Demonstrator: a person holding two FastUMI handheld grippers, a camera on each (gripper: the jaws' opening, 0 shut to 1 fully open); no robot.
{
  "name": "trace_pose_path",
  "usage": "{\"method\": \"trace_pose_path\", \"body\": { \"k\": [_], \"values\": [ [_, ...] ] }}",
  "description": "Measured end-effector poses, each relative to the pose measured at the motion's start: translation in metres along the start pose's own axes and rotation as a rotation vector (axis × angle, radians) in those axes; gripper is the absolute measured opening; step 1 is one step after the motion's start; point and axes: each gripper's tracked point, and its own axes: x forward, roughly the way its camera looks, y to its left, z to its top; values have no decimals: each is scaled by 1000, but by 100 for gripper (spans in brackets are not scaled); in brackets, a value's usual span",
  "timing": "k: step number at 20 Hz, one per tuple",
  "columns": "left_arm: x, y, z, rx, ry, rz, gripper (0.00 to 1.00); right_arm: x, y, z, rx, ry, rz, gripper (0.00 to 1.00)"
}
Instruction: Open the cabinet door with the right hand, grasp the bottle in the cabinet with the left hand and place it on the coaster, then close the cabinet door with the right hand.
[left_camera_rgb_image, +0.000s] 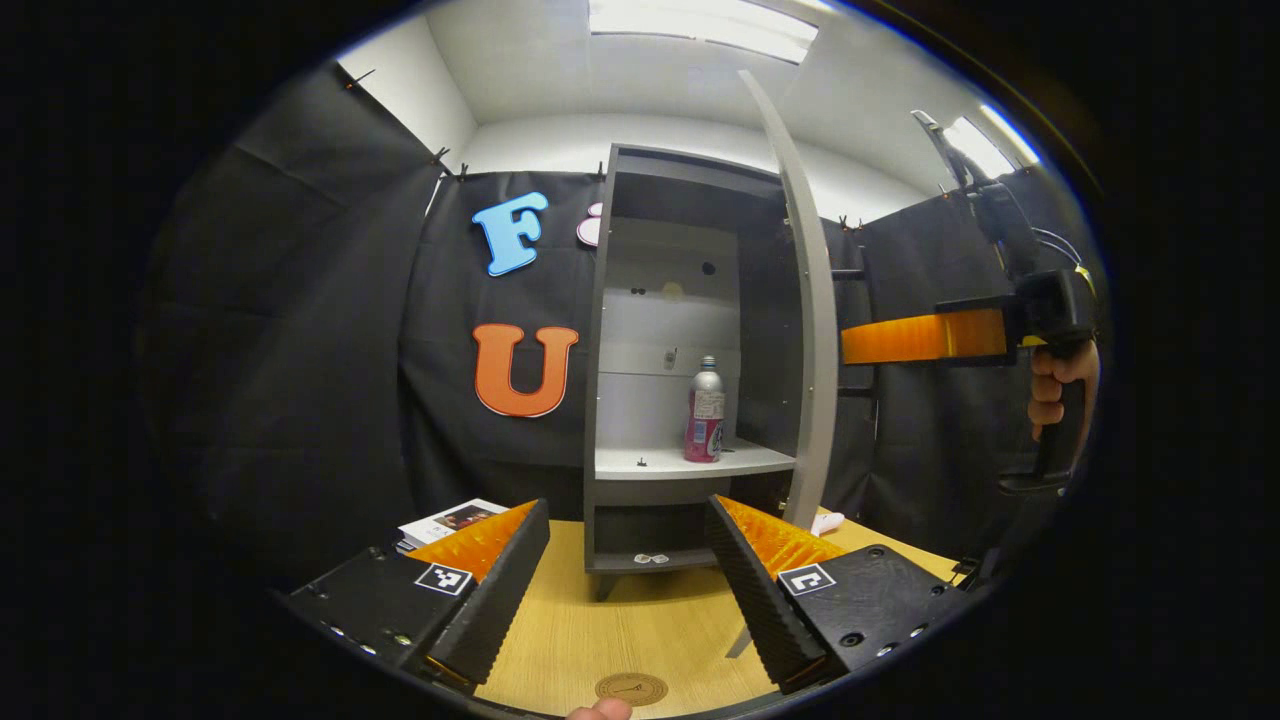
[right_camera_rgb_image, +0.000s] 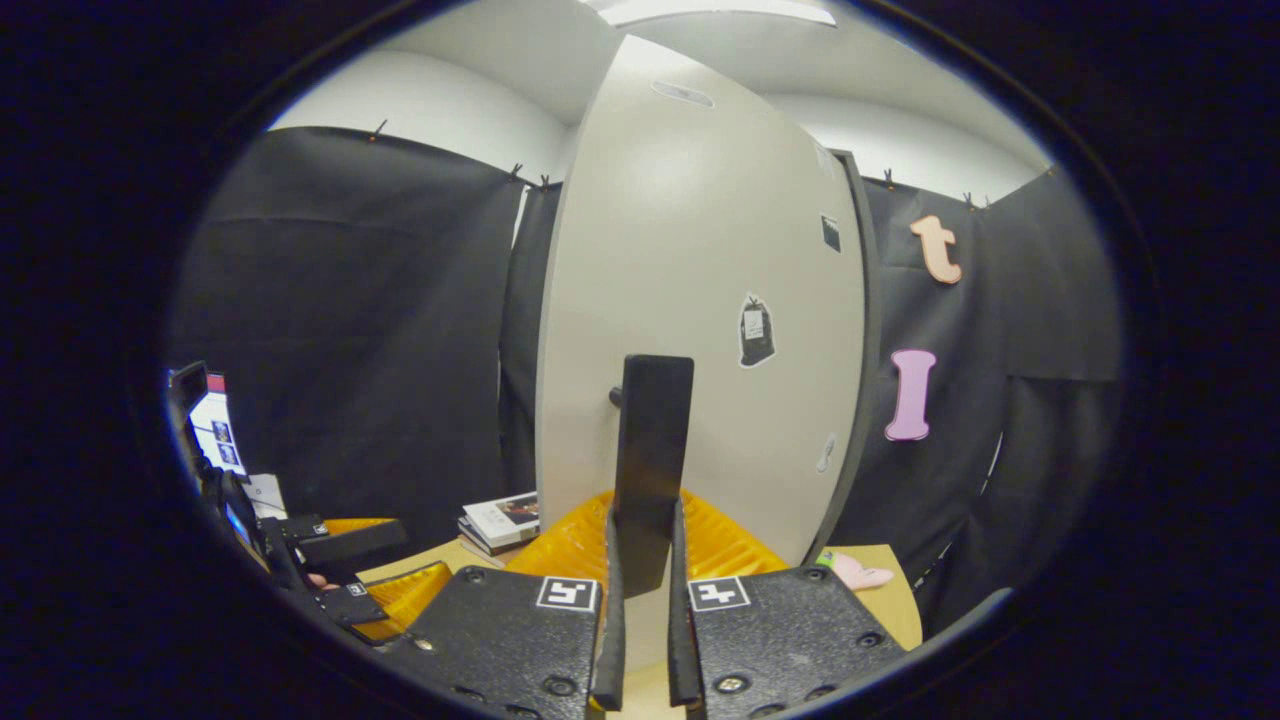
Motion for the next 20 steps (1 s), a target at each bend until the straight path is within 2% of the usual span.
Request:
{"method": "trace_pose_path", "body": {
  "k": [11,16,20],
  "values": [
    [13,-30,-4,-5,3,-20,95,-23,-34,-3,6,7,-53,19],
    [15,-35,-7,2,6,-18,95,-32,-52,-5,23,6,-113,16],
    [16,-38,-7,-1,8,-15,95,-43,-74,-8,33,3,-158,10]
  ]
}}
